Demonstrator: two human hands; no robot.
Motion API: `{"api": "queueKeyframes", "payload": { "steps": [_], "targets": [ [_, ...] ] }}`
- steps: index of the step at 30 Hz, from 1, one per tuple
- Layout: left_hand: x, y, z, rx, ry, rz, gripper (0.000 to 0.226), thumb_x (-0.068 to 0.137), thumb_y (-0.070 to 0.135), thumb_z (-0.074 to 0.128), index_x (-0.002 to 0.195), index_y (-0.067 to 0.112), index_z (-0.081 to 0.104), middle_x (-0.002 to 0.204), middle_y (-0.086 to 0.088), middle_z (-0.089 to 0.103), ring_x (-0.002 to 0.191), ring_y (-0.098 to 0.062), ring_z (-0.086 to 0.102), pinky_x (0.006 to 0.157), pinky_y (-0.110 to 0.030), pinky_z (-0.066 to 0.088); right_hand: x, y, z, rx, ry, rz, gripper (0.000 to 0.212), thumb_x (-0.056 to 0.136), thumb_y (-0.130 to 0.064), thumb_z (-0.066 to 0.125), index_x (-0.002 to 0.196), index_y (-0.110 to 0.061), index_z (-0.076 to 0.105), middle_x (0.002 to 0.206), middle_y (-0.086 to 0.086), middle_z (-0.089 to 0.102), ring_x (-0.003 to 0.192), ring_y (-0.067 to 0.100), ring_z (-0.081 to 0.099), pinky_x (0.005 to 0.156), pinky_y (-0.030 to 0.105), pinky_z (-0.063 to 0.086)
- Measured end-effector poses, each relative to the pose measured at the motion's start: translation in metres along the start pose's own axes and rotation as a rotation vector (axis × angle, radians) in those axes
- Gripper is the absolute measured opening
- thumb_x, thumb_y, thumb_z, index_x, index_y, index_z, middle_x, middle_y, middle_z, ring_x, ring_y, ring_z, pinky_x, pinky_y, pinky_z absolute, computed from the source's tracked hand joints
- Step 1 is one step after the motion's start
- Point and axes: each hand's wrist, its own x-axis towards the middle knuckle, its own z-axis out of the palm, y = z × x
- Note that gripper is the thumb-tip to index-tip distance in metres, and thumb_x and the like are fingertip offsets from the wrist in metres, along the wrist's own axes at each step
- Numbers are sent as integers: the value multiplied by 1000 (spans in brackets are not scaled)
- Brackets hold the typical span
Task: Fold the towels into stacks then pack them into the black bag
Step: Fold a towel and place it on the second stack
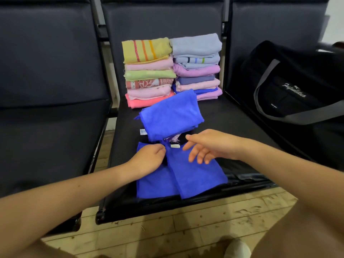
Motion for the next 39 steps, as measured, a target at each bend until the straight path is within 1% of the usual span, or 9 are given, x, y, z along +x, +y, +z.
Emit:
{"api": "queueKeyframes", "payload": {
  "steps": [4,6,12,18,21,24,29,34,39],
  "targets": [
    [3,-3,-4,-261,4,-115,41,102,29,38,73,16,64,71,6,66,60,-8,56,61,-24,42,14,21,-13,-474,311,58,42,93,-47,52,90,-6,63,73,6,61,61,23,60,47,24,46],
    [5,-4,-5,-163,-3,-79,36,99,29,46,72,14,64,70,7,65,59,-6,54,64,-26,43,16,32,-16,-607,275,175,56,84,-61,57,91,-6,64,81,4,59,73,25,63,54,26,49],
    [9,0,-4,-55,26,-70,26,94,24,57,69,16,53,63,3,59,62,-13,60,69,-32,50,19,35,-9,-227,145,60,42,77,-35,77,101,-2,70,102,7,73,95,20,70,90,34,53],
    [18,14,2,-758,51,-357,23,103,20,37,84,12,48,73,-5,52,49,-15,52,40,-20,43,18,33,-10,24,163,116,36,81,-29,74,104,-3,68,91,9,63,78,21,56,59,24,45],
    [24,10,2,-529,37,-366,27,103,21,37,80,11,49,68,-6,53,37,-11,52,37,-19,41,20,35,-10,-4,146,172,43,76,-31,77,105,-1,69,86,9,58,75,21,51,56,23,41],
    [26,11,-3,-289,-27,-325,34,103,26,35,76,10,49,62,-9,60,33,-11,53,35,-17,40,19,30,-11,59,157,161,27,80,-23,73,100,-6,69,82,7,64,65,18,56,51,21,44],
    [23,11,-16,-298,-109,-357,42,103,34,32,84,8,58,66,-7,60,36,-11,51,36,-18,42,8,16,-28,140,258,10,46,66,-20,72,102,8,65,102,19,71,85,26,66,77,33,49],
    [23,3,-20,-377,-2,-309,49,102,38,34,78,8,65,62,-4,61,43,-15,51,38,-19,42,8,6,-8,174,174,-156,33,87,-18,65,107,8,64,106,12,71,96,21,67,93,37,49],
    [37,-1,-28,-213,218,-138,43,99,32,44,64,16,64,54,2,60,40,-13,52,45,-23,43,26,-7,38,-39,-64,-174,45,88,-34,58,109,5,67,86,5,62,82,14,53,82,29,43]
  ]
}}
